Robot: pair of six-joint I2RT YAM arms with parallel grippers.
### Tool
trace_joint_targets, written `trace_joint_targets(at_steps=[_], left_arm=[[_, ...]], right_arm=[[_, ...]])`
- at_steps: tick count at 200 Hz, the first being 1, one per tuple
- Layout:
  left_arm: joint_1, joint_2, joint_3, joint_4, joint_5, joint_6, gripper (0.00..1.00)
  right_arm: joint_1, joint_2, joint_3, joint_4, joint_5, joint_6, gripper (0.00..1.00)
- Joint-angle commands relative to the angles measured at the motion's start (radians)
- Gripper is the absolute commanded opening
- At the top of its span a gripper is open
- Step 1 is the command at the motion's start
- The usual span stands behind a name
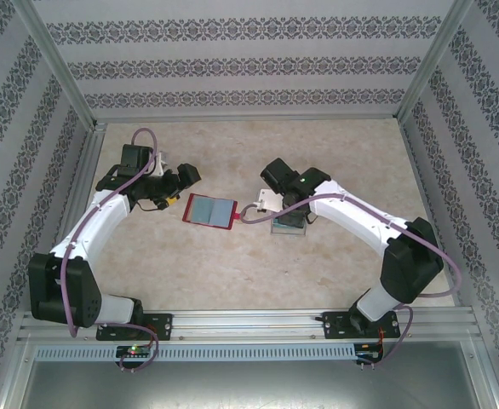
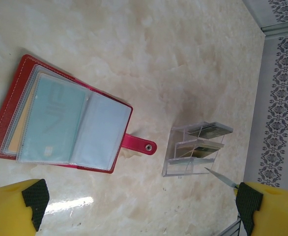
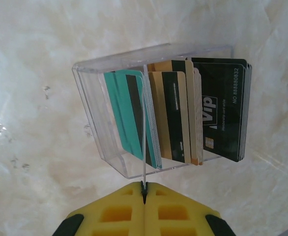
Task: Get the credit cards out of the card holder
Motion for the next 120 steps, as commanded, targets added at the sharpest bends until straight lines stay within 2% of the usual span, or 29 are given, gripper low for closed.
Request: trace_joint_targets(at_steps=[1,66,120], left_arm=[[-0.009,-0.029,-0.006,0.008,0.007,-0.012,1.0],[-0.009,-0.033,-0.012,-0.002,0.001,-0.009,1.0],[-0.009,-0.032,-0.006,-0.018,-0.005,0.0,1.0]], right_arm=[[0.003,0.012,-0.041,0.035,0.04,-0.069,0.0],[0.004,0.04,-0.099,0.098,-0.003,-0.065,0.0],[0.004,0.11,-0.078,0.15,-0.011,-0.058,0.0]])
